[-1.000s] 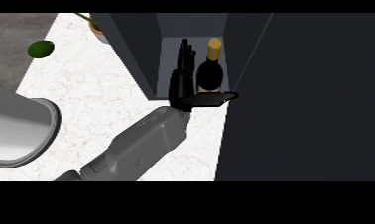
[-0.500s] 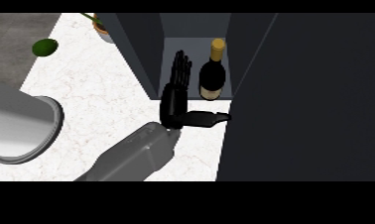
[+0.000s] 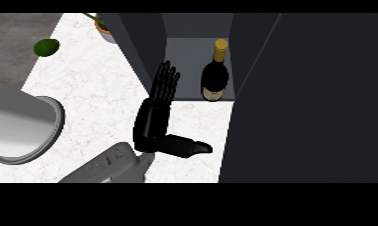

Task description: Pick up the wine, place it into the cabinet and close the cabinet

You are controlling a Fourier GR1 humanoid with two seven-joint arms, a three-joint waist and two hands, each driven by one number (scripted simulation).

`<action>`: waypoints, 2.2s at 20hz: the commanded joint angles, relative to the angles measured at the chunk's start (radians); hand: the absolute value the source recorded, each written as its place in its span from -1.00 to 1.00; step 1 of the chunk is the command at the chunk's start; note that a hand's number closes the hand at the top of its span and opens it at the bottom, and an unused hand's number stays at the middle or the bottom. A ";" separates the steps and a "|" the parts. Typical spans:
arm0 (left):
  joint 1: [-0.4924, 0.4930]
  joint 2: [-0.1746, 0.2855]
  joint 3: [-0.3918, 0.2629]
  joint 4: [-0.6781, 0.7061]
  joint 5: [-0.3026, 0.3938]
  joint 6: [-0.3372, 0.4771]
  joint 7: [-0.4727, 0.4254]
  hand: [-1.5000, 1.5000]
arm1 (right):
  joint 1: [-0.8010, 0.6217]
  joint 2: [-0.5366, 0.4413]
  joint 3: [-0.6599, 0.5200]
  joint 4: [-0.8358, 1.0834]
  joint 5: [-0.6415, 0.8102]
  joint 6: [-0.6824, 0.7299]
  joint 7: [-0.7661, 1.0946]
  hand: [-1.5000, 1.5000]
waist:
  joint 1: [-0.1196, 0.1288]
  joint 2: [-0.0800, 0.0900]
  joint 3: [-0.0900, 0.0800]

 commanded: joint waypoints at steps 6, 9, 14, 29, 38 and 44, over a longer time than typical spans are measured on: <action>0.204 0.233 -0.019 -0.334 -0.079 -0.099 0.040 -1.00 | 0.025 -0.101 0.000 -0.027 -0.085 0.156 -0.020 1.00 | 0.005 -0.001 0.000; 0.267 0.328 0.044 -0.398 -0.064 -0.164 0.037 1.00 | 0.048 -0.115 0.029 -0.094 -0.156 0.185 0.036 1.00 | 0.003 -0.001 0.000; 0.382 0.437 0.077 -0.513 -0.075 -0.187 0.032 1.00 | 0.112 -0.093 0.136 -0.118 -0.204 0.210 0.075 1.00 | 0.007 -0.003 0.000; 0.700 0.702 0.387 -0.565 0.100 -0.475 -0.072 -1.00 | -0.041 0.050 0.730 -0.081 0.080 -0.024 0.235 1.00 | 0.013 -0.009 -0.003; 0.838 0.794 0.498 -0.473 0.143 -0.641 -0.131 -1.00 | -0.315 0.049 0.902 0.124 0.160 -0.354 0.197 1.00 | 0.042 -0.010 -0.005; 0.851 0.854 0.572 -0.409 0.180 -0.736 -0.119 -1.00 | -0.438 0.044 0.831 0.207 0.200 -0.512 0.119 1.00 | 0.053 -0.005 -0.006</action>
